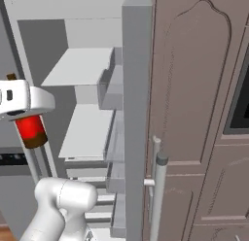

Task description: Place the beer and liquor on the top shelf of the fridge to keep them out of children's reach, and place the apple on lower shelves for easy access.

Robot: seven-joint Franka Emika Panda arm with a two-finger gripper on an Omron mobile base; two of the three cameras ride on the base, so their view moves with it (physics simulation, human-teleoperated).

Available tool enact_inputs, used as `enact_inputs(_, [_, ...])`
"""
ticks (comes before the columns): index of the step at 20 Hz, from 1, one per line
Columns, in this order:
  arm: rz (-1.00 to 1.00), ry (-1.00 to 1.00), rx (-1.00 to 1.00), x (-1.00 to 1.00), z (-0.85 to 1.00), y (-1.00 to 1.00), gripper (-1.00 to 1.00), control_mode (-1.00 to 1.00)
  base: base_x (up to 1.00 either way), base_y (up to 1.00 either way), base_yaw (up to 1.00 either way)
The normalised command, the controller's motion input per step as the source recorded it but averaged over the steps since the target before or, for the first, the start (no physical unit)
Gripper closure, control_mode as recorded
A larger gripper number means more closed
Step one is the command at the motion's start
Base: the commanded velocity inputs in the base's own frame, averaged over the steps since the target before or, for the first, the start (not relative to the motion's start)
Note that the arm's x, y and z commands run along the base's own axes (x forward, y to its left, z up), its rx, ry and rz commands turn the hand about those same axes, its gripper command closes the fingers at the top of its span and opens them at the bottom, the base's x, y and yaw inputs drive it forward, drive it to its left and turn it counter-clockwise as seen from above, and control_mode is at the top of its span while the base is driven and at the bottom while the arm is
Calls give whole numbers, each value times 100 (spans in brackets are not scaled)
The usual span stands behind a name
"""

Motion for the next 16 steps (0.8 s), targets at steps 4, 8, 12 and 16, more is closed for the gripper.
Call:
enact_inputs(4, [0, 0, 0, 0, 0, 0, 100, 100, 35, -16, 13])
enact_inputs(8, [0, 0, 0, 0, 0, 0, 100, 100, 34, 0, 17])
enact_inputs(12, [4, 0, 0, 8, 0, 0, 100, -100, 24, 0, 13])
enact_inputs(16, [13, -8, 1, 28, 0, 0, 100, -100, 0, 0, 0])
